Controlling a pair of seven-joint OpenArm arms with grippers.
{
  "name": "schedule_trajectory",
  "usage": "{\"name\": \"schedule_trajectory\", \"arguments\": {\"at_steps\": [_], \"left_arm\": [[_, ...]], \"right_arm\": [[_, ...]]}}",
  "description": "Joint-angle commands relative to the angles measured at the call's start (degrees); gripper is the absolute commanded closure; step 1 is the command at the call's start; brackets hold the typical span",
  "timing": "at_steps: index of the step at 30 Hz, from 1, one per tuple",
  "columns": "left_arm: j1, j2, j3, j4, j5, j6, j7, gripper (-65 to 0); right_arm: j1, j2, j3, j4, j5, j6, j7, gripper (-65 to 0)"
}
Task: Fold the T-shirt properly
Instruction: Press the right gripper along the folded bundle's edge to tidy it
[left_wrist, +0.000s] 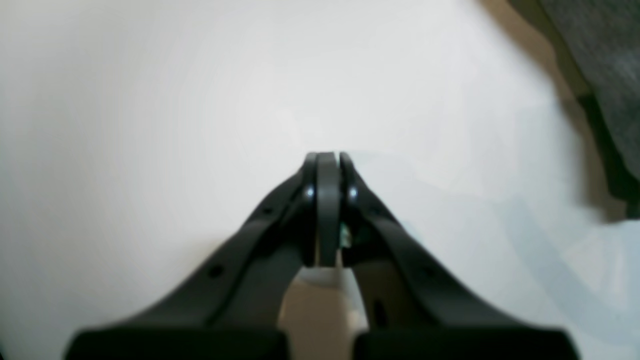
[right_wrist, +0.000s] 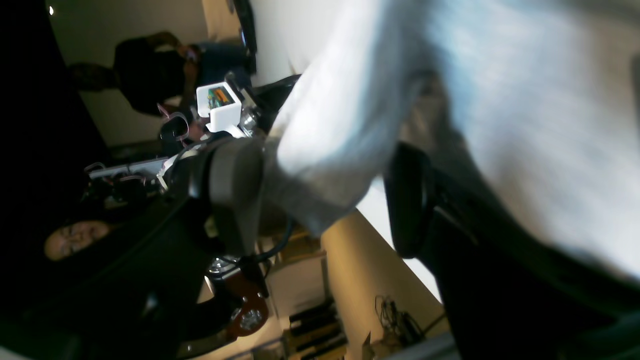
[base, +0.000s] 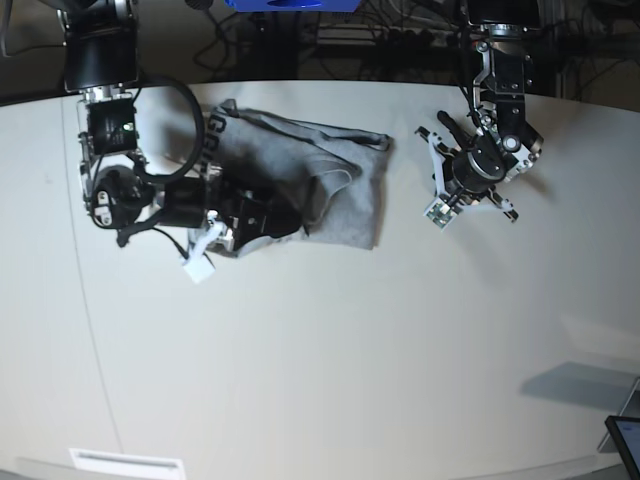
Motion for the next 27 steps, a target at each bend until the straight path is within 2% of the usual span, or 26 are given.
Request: {"name": "schedule_trajectory", "arguments": {"at_steps": [1, 7, 13, 17, 18, 24, 27], "left_arm": [[-0.33, -0.54, -0.21, 0.93, -0.31, 0.16, -0.86, 0.0], [-0.06, -0.54, -0.21, 0.93, -0.31, 0.16, -0.86, 0.0], [-0.33, -0.54, -0.21, 0.85, -0.05, 0.16, -0.86, 0.0], [-0.42, -0.54, -0.21, 0.85, 0.04, 0.16, -0.86, 0.0], [-0.42, -0.54, -0.21, 0.85, 0.04, 0.16, -0.86, 0.0], [-1.3, -0.63, -0.29, -2.14, 0.13, 0.16, -0.95, 0.0], [-2.7, -0.63, -0.29, -5.31, -0.4, 0.16, -0.95, 0.0]], "right_arm": [[1.88, 0.31, -1.23, 0.63, 1.9, 0.27, 0.56, -36.4], [6.1, 0.22, -10.99, 0.55, 1.99, 0.27, 4.96, -36.4], [8.12, 0.22, -15.56, 0.55, 2.19, -0.08, 5.4, -36.4], [8.21, 0.74, -15.38, 0.99, 2.19, -0.08, 5.22, -36.4], [8.21, 1.71, -14.94, 1.34, 2.19, -0.08, 5.13, -36.4], [8.21, 4.53, -5.62, 5.03, 2.19, -0.08, 1.09, -36.4], [8.12, 6.9, -4.3, 5.29, 2.19, -0.17, 1.35, -36.4]]}}
